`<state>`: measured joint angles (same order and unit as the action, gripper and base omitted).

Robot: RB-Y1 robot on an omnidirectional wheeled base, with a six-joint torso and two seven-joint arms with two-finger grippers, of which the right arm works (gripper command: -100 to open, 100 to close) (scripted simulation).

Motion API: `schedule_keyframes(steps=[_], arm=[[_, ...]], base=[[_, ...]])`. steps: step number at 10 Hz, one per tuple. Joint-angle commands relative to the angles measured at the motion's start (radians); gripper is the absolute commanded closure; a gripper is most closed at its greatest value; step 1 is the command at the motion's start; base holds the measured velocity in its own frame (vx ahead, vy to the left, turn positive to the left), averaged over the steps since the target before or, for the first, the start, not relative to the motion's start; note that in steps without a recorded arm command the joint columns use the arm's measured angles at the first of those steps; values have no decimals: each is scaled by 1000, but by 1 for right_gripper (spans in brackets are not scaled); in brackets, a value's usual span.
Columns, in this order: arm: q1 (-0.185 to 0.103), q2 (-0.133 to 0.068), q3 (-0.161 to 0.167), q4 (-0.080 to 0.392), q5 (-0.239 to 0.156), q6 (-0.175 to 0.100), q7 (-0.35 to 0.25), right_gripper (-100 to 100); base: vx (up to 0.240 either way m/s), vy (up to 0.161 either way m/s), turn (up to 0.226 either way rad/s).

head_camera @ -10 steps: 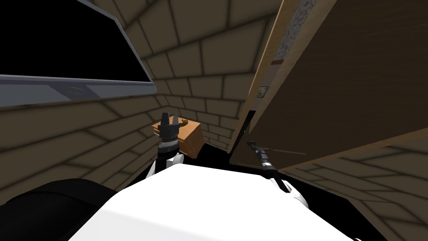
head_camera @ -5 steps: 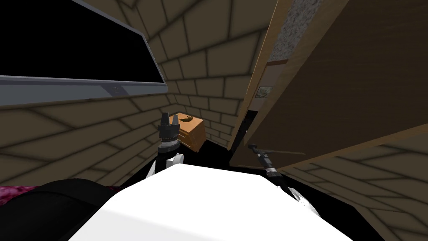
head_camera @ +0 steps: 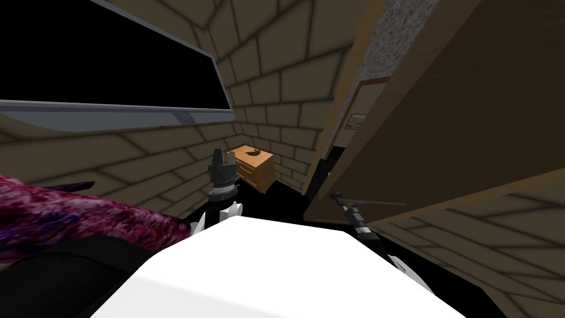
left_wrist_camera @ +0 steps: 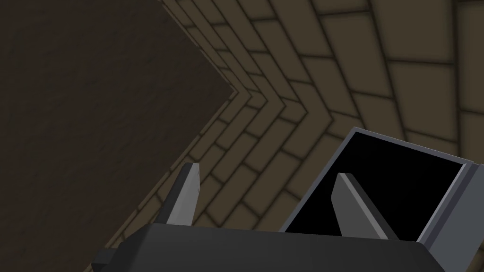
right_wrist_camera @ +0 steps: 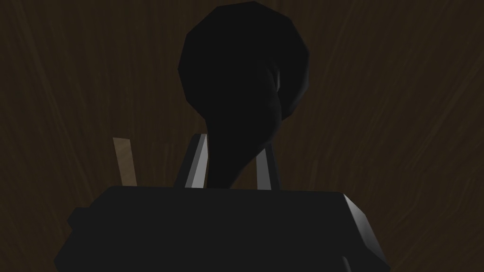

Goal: Pull the door open

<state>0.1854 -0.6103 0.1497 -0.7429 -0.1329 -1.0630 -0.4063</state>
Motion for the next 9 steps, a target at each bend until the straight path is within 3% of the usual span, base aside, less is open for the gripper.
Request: schedule_keyframes(steps=[1,4,5,9], arm=[[20,-10,7,2,-1,-30,-5,100],[39,-26,14,18,-4,-74,-17,100],[40,-20,16,7,-2,-57,-15,100],[40,-29,25,37,-2,-95,-24,100]], base=[[-214,-103,177],[-195,-84,144],[-70,-25,20],[-208,-92,193]])
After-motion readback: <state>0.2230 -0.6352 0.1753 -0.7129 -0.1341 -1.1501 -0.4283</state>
